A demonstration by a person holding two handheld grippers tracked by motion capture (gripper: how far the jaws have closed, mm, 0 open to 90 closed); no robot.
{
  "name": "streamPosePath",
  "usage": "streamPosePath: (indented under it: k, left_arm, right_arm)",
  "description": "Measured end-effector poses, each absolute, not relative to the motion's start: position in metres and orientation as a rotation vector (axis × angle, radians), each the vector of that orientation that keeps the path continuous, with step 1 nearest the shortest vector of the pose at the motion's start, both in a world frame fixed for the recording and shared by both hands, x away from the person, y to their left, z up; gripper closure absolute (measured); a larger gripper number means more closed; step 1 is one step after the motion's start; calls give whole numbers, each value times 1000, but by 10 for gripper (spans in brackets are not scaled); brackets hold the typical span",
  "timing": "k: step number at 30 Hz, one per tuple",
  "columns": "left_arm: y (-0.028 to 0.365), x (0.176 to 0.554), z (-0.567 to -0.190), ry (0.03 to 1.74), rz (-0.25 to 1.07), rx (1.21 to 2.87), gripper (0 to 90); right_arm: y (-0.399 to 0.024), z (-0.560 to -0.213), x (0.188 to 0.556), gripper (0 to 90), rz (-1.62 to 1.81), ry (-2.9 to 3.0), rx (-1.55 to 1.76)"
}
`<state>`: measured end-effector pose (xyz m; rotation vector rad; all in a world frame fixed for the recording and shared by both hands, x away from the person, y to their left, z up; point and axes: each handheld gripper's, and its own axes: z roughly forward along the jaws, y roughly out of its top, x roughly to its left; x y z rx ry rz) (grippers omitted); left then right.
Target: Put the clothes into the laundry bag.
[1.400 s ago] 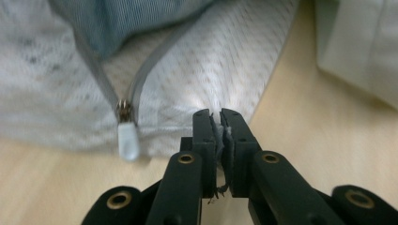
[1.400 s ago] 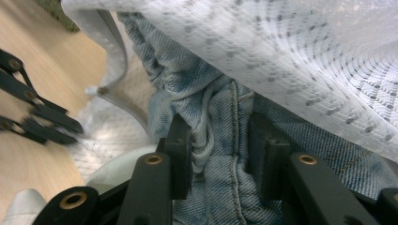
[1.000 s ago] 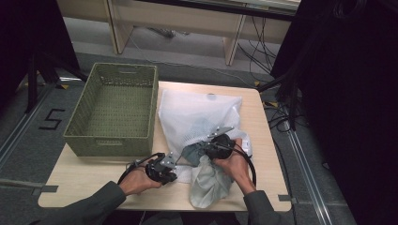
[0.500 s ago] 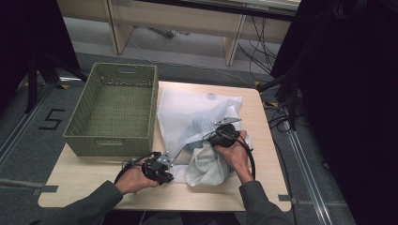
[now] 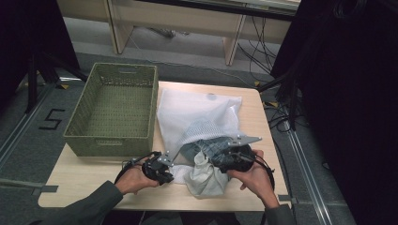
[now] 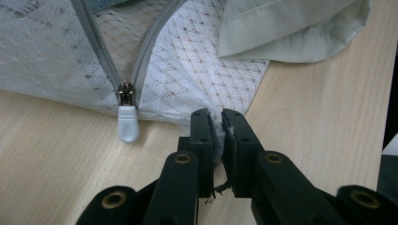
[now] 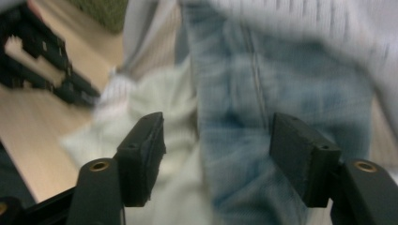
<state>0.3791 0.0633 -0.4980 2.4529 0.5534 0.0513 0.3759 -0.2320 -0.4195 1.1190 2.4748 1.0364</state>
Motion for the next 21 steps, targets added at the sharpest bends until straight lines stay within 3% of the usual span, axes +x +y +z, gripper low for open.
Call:
streamPosePath:
  k: [5, 13, 14, 17, 19, 21]
  left_arm:
    - [64, 380, -498, 560, 45, 2457, 820]
    - [64, 380, -498, 558, 44, 2456, 818]
    - [63, 379, -498, 556, 45, 2457, 818]
    - [64, 380, -498, 560, 41, 2454, 819]
    - [63, 380, -498, 562, 37, 2452, 822]
    - [62, 379, -498, 557, 41, 2456, 825]
  right_arm:
    - [-237, -439, 358, 321, 1003, 2511, 1130]
    - [-199, -482, 363, 312, 808, 2658, 1078]
    - [-198, -482, 365, 355, 789, 2657, 1070]
    - [-201, -482, 371, 614, 752, 2604, 1053]
    - [-204, -482, 375, 734, 751, 2613, 1006]
    - [-203, -479, 378, 791, 738, 2609, 990]
